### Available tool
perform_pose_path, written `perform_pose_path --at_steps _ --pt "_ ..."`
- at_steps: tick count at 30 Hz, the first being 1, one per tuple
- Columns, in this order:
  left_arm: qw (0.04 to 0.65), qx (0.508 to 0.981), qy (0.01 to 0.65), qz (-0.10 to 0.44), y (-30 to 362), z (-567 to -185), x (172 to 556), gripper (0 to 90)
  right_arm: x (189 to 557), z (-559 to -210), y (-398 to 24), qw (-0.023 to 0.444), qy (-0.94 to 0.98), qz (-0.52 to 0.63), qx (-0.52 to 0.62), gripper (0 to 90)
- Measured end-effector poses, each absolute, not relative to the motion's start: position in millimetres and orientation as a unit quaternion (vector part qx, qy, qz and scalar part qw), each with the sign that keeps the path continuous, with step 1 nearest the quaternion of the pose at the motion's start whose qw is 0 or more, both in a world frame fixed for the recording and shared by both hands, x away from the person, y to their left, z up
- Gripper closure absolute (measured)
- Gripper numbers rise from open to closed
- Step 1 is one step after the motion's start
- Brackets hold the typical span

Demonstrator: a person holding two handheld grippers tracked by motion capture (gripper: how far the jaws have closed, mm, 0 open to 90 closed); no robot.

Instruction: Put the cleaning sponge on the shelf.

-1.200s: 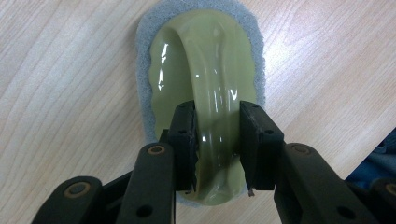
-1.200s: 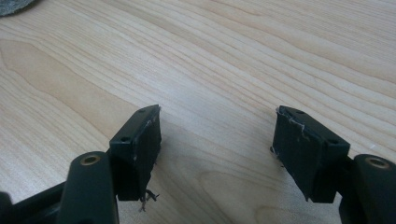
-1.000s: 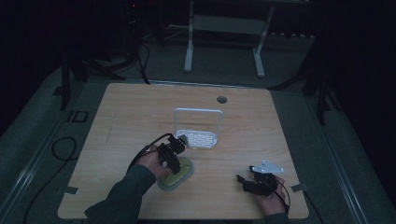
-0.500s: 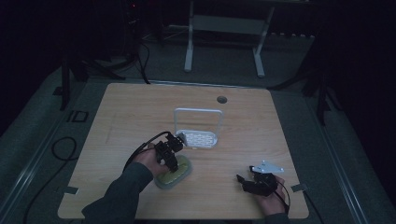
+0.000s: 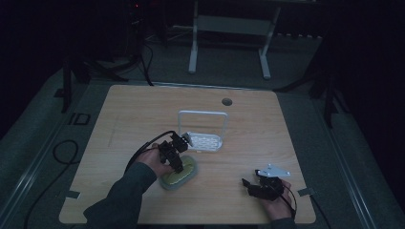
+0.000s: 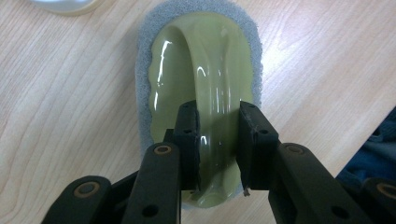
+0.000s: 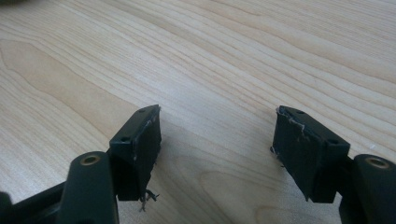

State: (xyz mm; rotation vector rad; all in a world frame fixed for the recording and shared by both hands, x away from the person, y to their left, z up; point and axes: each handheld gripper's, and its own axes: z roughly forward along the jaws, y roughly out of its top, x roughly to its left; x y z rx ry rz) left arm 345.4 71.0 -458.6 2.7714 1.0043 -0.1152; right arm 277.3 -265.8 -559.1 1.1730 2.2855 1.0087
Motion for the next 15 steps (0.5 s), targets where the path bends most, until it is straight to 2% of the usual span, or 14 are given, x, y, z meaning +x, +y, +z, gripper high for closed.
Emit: perform_pose_path --at_steps 15 --pt "0.11 0.942 0.316 -0.011 70.4 -451.2 347.3 71.9 277.3 -559.1 -265.8 0.19 0.813 0.359 0.417 31.6"
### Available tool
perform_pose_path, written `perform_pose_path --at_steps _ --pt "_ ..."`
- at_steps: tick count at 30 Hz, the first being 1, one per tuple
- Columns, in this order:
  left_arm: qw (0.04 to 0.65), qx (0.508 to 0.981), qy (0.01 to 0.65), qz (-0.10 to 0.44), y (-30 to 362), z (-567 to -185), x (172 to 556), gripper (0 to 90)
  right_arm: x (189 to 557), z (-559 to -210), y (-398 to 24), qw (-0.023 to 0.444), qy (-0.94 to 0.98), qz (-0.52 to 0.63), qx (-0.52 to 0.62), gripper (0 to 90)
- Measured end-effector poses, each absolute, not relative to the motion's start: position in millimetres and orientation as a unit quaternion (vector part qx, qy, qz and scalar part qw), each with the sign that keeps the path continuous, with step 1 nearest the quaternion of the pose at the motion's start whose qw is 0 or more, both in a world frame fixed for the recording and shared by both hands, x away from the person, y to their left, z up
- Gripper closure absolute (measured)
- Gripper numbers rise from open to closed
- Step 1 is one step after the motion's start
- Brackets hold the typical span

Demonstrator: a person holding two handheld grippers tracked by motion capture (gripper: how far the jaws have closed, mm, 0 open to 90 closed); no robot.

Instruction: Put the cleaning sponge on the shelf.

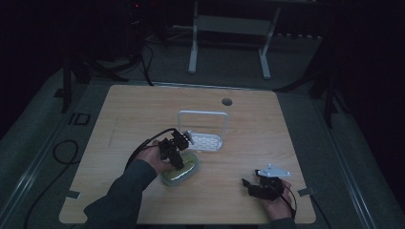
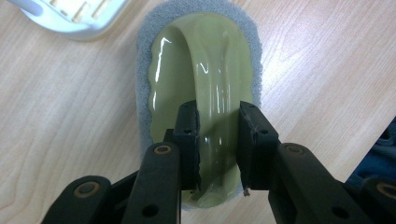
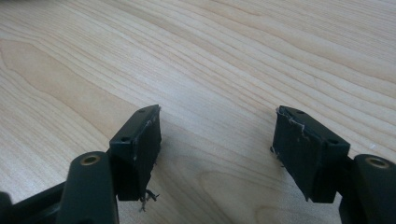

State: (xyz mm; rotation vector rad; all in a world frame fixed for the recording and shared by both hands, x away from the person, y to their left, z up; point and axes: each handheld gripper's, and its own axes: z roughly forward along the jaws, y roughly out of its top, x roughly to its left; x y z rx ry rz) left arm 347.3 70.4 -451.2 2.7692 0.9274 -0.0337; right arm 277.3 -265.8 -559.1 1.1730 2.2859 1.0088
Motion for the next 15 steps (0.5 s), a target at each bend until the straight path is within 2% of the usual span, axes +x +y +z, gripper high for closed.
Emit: perform_pose_path --at_steps 15 --pt "0.12 0.949 0.29 0.015 70.2 -446.5 352.6 72.1 277.3 -559.1 -265.8 0.189 0.813 0.359 0.417 31.4"
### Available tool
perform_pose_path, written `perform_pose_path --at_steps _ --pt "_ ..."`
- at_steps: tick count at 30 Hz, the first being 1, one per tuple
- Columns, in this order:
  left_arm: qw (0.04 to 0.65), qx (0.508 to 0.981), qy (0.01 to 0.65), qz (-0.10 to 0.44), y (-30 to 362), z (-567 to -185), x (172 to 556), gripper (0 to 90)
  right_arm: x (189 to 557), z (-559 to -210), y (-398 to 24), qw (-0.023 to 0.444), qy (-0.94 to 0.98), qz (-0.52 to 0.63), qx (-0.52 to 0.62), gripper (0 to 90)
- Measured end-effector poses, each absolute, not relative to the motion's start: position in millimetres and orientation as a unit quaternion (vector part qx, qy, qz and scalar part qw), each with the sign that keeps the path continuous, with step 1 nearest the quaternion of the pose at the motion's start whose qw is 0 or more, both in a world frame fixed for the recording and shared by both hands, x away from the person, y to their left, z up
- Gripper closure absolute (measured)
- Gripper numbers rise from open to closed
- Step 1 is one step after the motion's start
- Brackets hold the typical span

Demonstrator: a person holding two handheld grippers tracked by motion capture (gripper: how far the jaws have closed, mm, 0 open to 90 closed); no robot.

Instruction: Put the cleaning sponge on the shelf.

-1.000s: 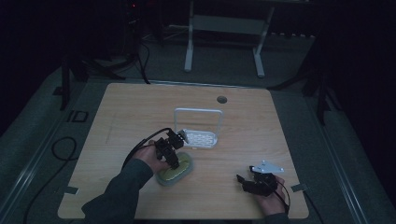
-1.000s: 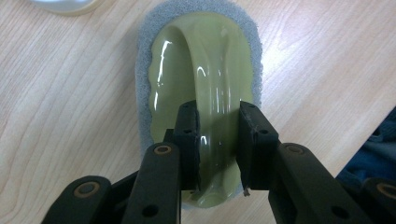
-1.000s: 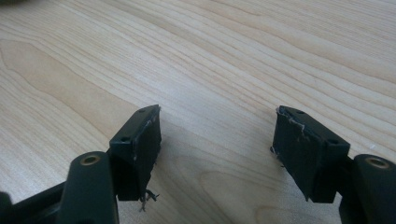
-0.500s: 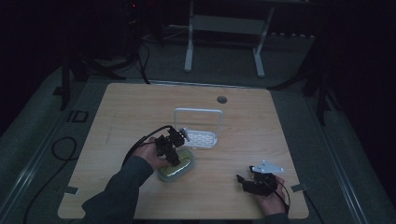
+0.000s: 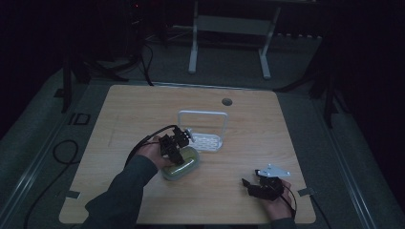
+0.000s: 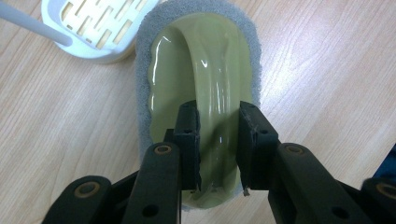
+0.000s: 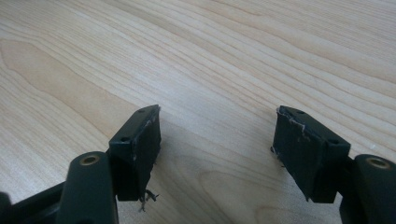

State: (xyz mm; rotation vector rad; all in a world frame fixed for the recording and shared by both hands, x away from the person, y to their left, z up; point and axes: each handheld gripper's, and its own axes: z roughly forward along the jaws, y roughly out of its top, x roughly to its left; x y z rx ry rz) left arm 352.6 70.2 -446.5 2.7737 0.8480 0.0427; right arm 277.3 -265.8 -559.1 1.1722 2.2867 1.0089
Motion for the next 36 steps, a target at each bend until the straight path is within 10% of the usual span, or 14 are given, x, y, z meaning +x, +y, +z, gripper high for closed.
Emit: perform_pose_path --at_steps 36 --pt "0.132 0.959 0.248 0.049 63.0 -442.3 367.7 72.1 277.3 -559.1 -265.8 0.189 0.814 0.359 0.417 31.2"
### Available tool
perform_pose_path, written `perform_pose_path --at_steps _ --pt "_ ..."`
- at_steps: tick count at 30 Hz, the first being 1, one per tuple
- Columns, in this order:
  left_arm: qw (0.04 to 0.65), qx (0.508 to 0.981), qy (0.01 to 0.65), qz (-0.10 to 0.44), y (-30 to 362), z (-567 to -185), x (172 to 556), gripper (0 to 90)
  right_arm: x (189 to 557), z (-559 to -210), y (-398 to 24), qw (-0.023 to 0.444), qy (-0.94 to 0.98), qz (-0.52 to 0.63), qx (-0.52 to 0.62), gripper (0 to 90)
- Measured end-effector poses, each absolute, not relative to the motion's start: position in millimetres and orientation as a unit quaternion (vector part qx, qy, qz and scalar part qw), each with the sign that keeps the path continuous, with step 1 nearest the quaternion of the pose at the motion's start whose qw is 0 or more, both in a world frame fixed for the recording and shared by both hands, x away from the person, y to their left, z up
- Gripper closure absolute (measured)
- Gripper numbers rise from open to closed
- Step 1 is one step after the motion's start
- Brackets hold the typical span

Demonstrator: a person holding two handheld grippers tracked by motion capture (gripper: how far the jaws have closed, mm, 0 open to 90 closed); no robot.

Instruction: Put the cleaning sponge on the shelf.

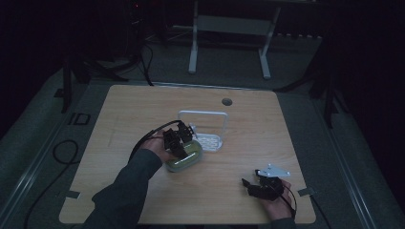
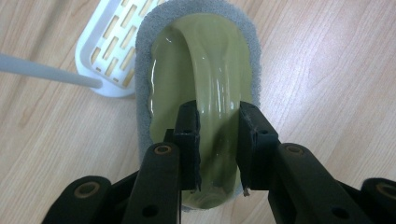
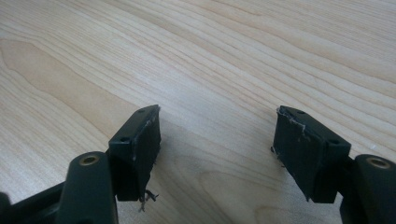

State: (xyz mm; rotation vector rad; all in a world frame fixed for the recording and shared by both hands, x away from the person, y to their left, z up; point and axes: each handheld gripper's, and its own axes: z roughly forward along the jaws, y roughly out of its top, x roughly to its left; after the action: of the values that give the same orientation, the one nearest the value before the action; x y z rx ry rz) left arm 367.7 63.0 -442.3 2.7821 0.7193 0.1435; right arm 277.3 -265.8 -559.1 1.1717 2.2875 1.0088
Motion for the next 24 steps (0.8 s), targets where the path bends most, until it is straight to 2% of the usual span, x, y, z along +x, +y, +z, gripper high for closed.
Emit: perform_pose_path --at_steps 24 --pt "0.154 0.965 0.202 0.064 58.4 -436.1 375.5 72.0 277.3 -559.1 -265.7 0.189 0.813 0.359 0.417 31.3"
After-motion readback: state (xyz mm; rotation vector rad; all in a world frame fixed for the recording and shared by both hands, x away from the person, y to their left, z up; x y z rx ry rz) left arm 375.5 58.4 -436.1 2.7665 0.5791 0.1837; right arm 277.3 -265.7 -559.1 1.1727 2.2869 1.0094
